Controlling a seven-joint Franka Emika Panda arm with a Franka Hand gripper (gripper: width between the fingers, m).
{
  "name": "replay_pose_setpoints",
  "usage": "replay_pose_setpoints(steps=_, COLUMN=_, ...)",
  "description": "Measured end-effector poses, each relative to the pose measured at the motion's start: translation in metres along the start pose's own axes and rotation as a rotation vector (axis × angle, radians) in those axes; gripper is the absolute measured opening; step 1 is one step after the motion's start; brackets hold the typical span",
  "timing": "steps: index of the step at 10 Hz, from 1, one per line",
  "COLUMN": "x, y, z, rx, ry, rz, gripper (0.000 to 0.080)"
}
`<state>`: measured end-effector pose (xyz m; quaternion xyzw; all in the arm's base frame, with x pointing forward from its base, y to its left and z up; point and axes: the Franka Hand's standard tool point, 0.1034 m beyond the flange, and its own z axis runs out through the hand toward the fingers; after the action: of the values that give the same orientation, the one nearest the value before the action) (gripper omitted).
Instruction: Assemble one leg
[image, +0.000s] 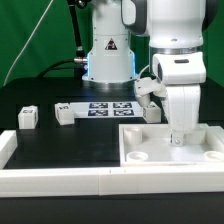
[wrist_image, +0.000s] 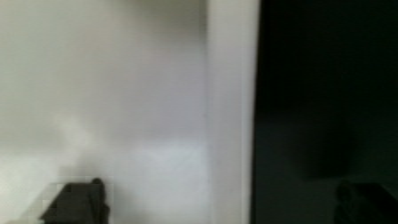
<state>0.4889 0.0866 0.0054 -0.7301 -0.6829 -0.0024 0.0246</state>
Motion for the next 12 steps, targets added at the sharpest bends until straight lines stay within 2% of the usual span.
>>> replay_pose_setpoints(steps=2, x=0.003, y=-0.001, z=-0.006, rx=-0.007, ry=-0.002, rz=0.040, gripper=0.0649)
replay_pose_setpoints(steps=4, x=0.011, y=-0.011, z=-0.028, rx=-0.031, ry=-0.010, rz=0.091, gripper=0.0649)
replay_pose_setpoints(steps=6, x=0.018, y=-0.019, z=-0.039, rx=-0.043, ry=-0.013, rz=0.146, gripper=0.0649)
replay_pose_setpoints(steps=9, x=0.016, y=-0.019, z=-0.037, rx=-0.040, ry=-0.011, rz=0.193, gripper=0.0649)
replay_pose_setpoints(steps=11, x=0.016, y=-0.020, z=-0.036, rx=-0.039, ry=0.003, rz=0.415, gripper=0.0649)
replay_pose_setpoints(steps=12, x=0.014, y=-0.026, z=-0.033, rx=-0.043, ry=0.024, rz=0.598, gripper=0.0649)
